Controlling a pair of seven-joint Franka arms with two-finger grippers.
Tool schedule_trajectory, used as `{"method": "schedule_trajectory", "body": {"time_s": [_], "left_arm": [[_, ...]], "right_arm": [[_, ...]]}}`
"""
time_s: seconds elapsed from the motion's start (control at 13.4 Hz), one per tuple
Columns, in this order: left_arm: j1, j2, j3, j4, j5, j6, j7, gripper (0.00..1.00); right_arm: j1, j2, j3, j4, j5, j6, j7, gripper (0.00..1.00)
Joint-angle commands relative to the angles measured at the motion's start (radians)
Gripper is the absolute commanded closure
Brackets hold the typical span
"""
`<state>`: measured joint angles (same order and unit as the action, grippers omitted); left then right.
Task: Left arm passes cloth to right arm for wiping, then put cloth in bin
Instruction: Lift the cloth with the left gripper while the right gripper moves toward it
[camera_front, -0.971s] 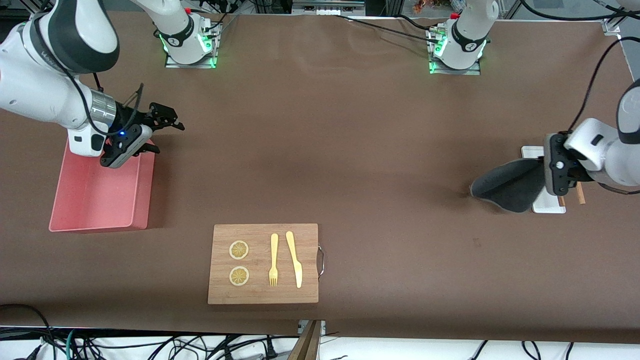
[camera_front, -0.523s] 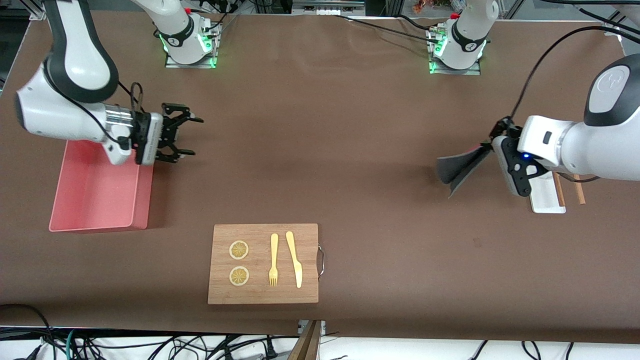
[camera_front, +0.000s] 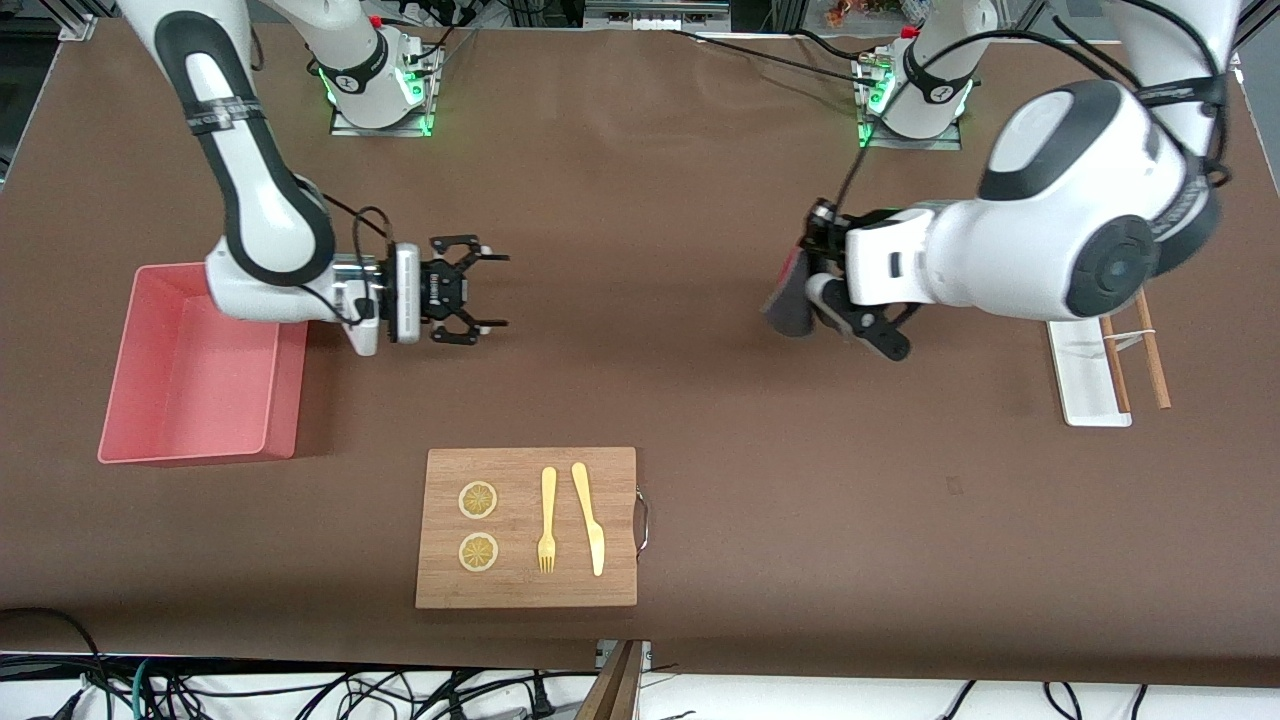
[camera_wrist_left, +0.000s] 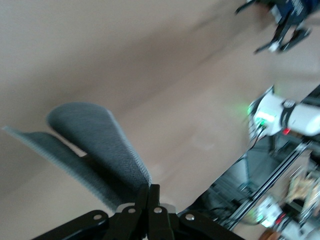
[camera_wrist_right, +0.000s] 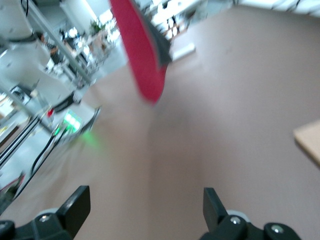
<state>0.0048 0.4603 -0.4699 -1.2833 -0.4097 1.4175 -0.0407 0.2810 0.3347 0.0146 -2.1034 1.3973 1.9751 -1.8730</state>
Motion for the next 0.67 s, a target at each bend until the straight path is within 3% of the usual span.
{"method": "schedule_trajectory", "body": {"time_s": [0.0,0.3,0.6], "left_arm": [[-0.035,0.031,0.007,0.016,-0.078,0.108,-0.158,1.00],[-0.153,0.060,0.007,0.010,-0.089,0.308,-0.392,1.00],[-0.192,0.078,0.008,0.010,-0.083,0.337,-0.409,1.00]], "right_arm": [[0.091,0.026,0.024,0.023,0.187,0.105,-0.073,0.00],[0.144,0.024,0.031,0.051,0.282,0.129,-0.104,0.00],[0.150,0.017,0.082,0.060,0.374,0.195,-0.150,0.00]]}}
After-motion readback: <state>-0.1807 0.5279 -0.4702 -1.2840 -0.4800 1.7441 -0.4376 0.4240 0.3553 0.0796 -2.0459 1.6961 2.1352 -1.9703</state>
